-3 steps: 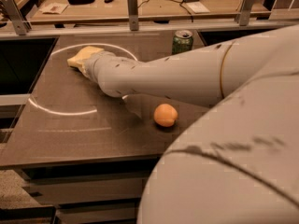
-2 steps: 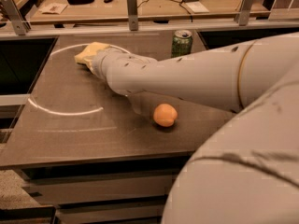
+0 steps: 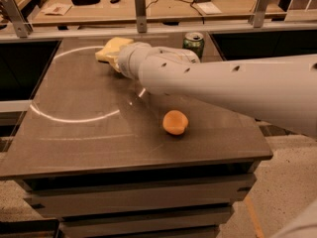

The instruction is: Move sponge near green can

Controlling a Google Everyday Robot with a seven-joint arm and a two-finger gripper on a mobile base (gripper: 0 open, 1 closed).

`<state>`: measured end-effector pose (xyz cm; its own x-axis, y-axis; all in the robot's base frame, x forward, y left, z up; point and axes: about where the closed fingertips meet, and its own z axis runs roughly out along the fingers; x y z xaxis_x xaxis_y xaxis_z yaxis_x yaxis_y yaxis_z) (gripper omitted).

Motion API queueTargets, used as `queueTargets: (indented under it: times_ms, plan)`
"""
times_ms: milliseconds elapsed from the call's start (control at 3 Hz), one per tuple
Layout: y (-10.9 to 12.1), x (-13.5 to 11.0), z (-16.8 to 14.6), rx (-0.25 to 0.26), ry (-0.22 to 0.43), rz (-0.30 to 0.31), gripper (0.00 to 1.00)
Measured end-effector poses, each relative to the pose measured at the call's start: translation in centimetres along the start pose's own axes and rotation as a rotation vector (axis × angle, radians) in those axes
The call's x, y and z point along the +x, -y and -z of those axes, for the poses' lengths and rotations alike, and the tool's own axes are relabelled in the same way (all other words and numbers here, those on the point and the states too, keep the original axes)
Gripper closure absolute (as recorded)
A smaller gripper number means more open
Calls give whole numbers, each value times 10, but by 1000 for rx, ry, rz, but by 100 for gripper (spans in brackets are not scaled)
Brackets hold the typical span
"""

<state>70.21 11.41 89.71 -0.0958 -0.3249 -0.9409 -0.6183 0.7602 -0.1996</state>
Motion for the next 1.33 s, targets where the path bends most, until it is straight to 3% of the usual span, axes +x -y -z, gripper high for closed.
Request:
queueTargets:
  times_ms: [333,667,1333]
  plan:
    - [23,7,27,14,-36,39,100]
    - [52,29,52,44,-100,55,100]
    - [119,67,90,149,-185,64,100]
